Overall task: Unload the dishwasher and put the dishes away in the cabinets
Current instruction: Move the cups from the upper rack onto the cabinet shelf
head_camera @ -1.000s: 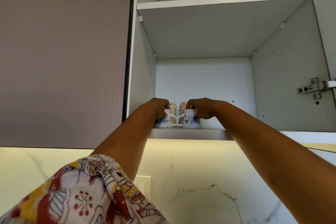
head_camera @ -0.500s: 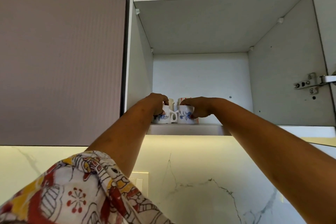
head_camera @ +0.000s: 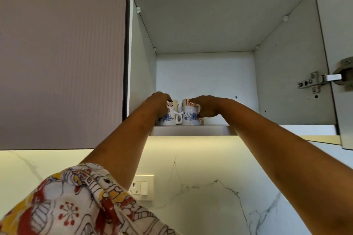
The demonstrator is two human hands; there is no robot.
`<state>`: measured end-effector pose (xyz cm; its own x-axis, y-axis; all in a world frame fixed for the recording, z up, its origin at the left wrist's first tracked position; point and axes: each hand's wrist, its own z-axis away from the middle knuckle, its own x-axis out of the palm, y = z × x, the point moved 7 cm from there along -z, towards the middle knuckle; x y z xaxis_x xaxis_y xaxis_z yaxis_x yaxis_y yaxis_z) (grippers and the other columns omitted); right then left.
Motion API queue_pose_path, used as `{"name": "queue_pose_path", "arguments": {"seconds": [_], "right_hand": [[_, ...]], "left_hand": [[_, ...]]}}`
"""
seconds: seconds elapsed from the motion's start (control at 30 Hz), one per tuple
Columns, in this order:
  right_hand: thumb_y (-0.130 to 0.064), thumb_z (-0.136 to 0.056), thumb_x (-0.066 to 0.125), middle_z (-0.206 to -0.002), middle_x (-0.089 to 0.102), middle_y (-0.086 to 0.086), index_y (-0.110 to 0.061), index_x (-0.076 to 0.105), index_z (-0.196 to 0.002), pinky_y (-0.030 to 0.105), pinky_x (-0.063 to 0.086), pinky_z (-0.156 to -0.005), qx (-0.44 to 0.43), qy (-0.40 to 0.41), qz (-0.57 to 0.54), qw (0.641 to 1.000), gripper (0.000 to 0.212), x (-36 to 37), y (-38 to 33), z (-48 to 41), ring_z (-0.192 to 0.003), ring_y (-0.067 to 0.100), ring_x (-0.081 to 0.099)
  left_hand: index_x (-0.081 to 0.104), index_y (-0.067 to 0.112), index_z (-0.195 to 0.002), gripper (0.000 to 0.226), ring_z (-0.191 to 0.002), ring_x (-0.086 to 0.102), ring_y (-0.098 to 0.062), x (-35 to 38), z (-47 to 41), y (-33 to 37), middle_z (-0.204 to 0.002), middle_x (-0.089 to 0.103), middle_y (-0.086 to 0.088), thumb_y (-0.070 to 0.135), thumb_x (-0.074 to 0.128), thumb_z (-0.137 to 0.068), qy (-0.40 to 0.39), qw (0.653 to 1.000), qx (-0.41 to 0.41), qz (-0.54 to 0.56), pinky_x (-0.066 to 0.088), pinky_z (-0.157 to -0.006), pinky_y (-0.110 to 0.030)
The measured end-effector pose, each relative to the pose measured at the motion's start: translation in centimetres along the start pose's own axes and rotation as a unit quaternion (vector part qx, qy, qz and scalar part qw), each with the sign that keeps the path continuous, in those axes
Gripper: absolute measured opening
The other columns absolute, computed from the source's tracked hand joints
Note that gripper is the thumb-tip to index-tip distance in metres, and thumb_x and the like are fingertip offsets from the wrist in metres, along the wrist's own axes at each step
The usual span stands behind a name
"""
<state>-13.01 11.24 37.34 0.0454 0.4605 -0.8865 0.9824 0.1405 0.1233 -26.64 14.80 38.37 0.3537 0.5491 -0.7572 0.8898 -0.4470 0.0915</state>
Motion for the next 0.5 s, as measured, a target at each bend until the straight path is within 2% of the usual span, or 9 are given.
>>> {"name": "queue_pose_path", "arguments": {"seconds": [0.1,0.17,0.23,0.3,0.4,0.5], "right_hand": [[-0.016,-0.093,0.056,-0.152,0.032,0.013,-0.006,0.026,-0.147,0.035,0.026,-0.112,-0.006,0.027,-0.009,1.000,0.062,-1.3,0.0,0.7,-0.139,0.029,0.030],[-0.017,-0.092,0.058,-0.149,0.037,0.013,-0.007,0.036,-0.142,0.037,0.030,-0.110,-0.014,0.046,-0.033,0.998,0.056,-1.9,-0.2,1.1,-0.137,0.029,0.034],[-0.016,-0.090,0.059,-0.143,0.044,0.013,-0.007,0.046,-0.136,0.039,0.033,-0.106,-0.027,0.068,-0.054,0.996,0.048,-2.5,-0.9,1.8,-0.132,0.030,0.039],[-0.014,-0.090,0.060,-0.146,0.041,0.009,-0.011,0.045,-0.138,0.035,0.030,-0.109,-0.051,0.092,-0.077,0.992,0.050,-3.0,-1.9,3.0,-0.136,0.026,0.036],[-0.010,-0.091,0.058,-0.150,0.036,0.007,-0.013,0.043,-0.141,0.029,0.025,-0.111,-0.074,0.142,-0.091,0.983,0.053,-3.5,-2.8,5.7,-0.140,0.022,0.031],[-0.010,-0.092,0.054,-0.146,0.041,0.009,-0.014,0.052,-0.134,0.029,0.028,-0.108,-0.080,0.191,-0.099,0.973,0.042,-2.6,-2.8,8.8,-0.136,0.022,0.035]], "left_hand": [[0.047,0.016,-0.134,0.049,-0.135,0.033,-0.027,-1.8,0.8,0.1,-0.149,0.027,-0.010,0.010,0.062,-0.088,0.060,0.995,-0.006,0.074,0.029,-0.110,-0.032],[0.049,0.017,-0.134,0.049,-0.137,0.031,-0.028,-2.3,1.6,0.1,-0.151,0.024,-0.009,0.010,0.063,-0.087,0.044,0.992,-0.031,0.113,0.028,-0.111,-0.033],[0.053,0.017,-0.130,0.044,-0.135,0.033,-0.029,-2.4,2.7,0.5,-0.149,0.030,-0.010,0.013,0.063,-0.087,0.012,0.990,-0.050,0.135,0.032,-0.108,-0.034],[0.059,0.016,-0.124,0.035,-0.131,0.040,-0.027,-2.8,4.4,1.6,-0.143,0.041,-0.010,0.015,0.060,-0.089,0.021,0.983,-0.049,0.176,0.036,-0.100,-0.031],[0.063,0.016,-0.117,0.027,-0.119,0.051,-0.024,-3.3,7.8,3.4,-0.132,0.054,-0.007,0.017,0.057,-0.091,0.113,0.975,-0.025,0.189,0.036,-0.086,-0.024],[0.063,0.015,-0.116,0.026,-0.112,0.054,-0.025,-2.5,12.1,4.9,-0.125,0.058,-0.007,0.017,0.053,-0.092,0.230,0.955,0.002,0.185,0.040,-0.093,-0.030]]}}
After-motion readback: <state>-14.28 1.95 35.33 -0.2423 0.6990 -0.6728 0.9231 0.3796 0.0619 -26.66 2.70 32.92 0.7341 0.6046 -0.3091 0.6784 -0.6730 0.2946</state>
